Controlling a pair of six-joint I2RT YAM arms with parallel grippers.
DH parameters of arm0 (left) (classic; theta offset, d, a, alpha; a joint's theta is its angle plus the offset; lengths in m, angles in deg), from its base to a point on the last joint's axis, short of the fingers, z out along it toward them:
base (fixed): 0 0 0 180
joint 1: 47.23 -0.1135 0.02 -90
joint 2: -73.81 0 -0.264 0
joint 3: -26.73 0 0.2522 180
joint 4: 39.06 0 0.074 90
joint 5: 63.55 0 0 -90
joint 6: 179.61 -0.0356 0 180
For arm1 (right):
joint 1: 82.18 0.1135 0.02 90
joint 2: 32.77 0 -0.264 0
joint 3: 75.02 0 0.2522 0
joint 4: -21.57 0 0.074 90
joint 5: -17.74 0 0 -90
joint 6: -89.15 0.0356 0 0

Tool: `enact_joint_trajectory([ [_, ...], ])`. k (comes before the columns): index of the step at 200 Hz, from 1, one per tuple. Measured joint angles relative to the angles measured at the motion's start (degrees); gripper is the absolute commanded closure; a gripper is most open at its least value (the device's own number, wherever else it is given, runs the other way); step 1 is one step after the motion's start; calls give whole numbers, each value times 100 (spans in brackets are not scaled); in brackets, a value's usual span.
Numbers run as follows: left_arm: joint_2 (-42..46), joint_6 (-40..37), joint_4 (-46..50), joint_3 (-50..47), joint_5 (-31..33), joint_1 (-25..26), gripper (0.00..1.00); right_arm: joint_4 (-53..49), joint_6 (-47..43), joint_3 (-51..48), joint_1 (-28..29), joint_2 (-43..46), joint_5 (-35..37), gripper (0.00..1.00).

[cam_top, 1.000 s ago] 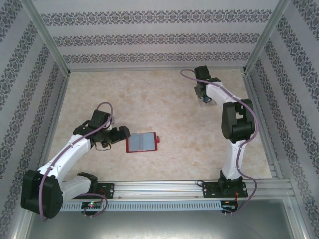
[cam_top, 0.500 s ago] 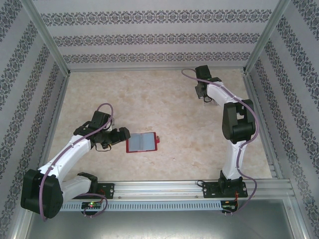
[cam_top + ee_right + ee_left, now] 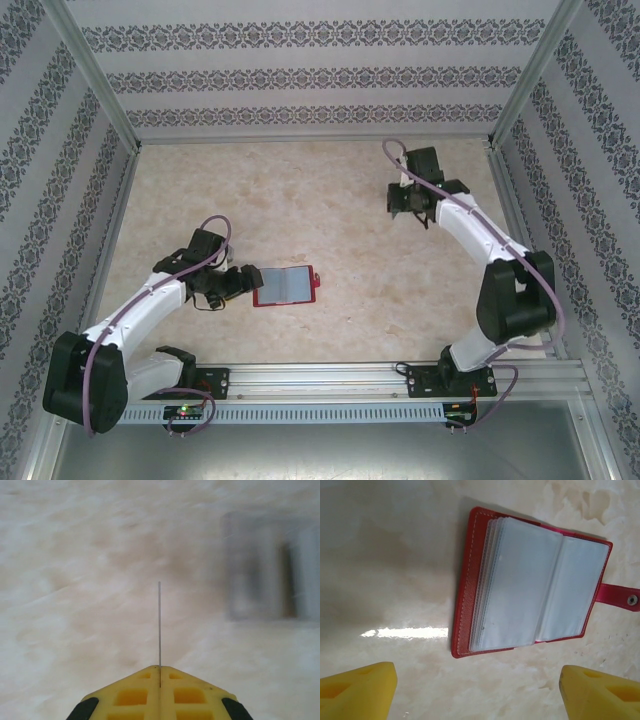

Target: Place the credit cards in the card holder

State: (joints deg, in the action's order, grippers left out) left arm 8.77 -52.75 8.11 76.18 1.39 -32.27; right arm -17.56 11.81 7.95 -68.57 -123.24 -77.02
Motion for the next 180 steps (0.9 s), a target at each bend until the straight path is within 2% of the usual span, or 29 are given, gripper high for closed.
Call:
enact_joint_trajectory([
  [43, -503, 22, -188, 0, -190, 39, 31, 1049, 1281, -1191, 1255, 212, -2020, 100],
  [65, -758, 50, -337, 0, -240, 109, 33, 1840, 2028, -1504, 1985, -35, -2747, 100],
  [82, -894, 63, -391, 4, -236, 144, 33, 2483, 2516, -1698, 2363, -297, -3021, 100],
  [110, -1056, 81, -402, 7, -205, 160, 38, 3338, 3082, -2052, 2516, -660, -3091, 100],
  [155, -1285, 153, -503, 33, -188, 363, 36, 4535, 3650, -2262, 2424, -1384, -3475, 100],
  [163, -1296, 175, -535, 33, -190, 402, 39, 4669, 3703, -2328, 2409, -1456, -3521, 100],
  [180, -1303, 264, -557, 33, -125, 444, 53, 4931, 3832, -2472, 2400, -1537, -3585, 100],
])
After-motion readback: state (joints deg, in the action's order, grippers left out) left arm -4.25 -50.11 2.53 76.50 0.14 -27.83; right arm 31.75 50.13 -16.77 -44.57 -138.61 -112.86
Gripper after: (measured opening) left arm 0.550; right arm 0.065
